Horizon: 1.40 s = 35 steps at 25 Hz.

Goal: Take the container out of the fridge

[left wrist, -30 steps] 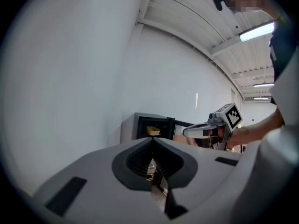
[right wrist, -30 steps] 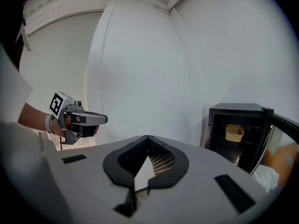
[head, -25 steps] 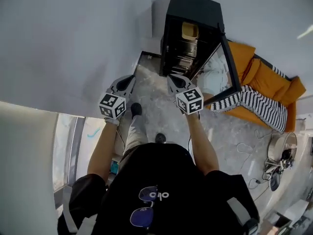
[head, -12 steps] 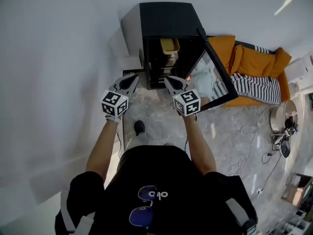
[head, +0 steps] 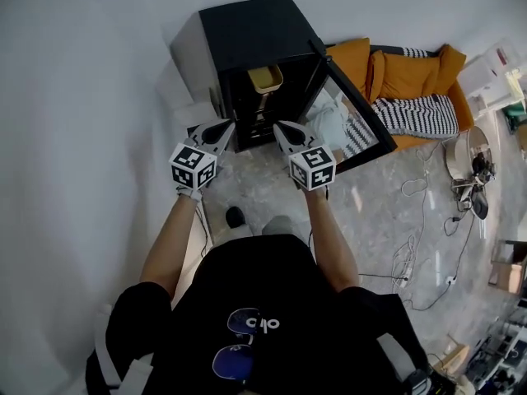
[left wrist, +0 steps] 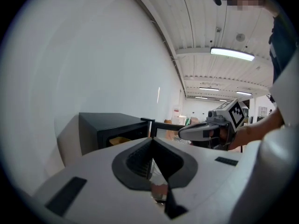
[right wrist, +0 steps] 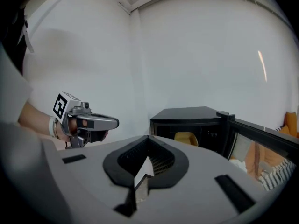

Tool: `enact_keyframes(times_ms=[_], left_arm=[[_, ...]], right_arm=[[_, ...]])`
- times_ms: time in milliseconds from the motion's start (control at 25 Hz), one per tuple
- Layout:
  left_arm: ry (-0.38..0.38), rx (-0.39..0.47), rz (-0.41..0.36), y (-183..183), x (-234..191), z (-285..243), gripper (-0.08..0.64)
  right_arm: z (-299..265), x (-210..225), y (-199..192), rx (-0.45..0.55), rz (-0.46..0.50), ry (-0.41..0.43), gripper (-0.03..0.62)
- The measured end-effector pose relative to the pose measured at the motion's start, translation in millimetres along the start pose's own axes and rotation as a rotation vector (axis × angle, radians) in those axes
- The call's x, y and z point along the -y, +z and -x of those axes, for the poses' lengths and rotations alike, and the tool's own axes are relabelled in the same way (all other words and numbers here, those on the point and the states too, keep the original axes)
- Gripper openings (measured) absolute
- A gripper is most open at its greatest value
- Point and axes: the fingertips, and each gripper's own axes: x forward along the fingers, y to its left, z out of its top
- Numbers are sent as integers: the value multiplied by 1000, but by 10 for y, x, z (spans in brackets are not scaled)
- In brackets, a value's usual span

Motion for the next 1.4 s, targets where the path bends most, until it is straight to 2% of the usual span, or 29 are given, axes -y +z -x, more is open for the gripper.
enact_keyframes(times_ms=[280,440,640,960,1160,1400], left_arm=[[-63,-50,-13,-111,-17,-394,8],[-72,-86,-29,-146,-66,-721,8],[-64,-109,-40,-123,-56,-1106,8],[-12,-132,-24,-121,-122,-1482,8],[22,-138,-5,-142,-127,-1618,8],[29,-166,-11,-246,-132,-1690,8]], right_arm=[[28,369,-157,-14,-36,-70,8],[15,706,-188,-18,-53,-88,8],[-8,1078,-182,-11,-72,-79,8],[-165,1411,-229,-25,-89,-21,8],[-205,1532,-272,-22,-116,2,8],[-217,1556,-367,-30,-138,12,8]])
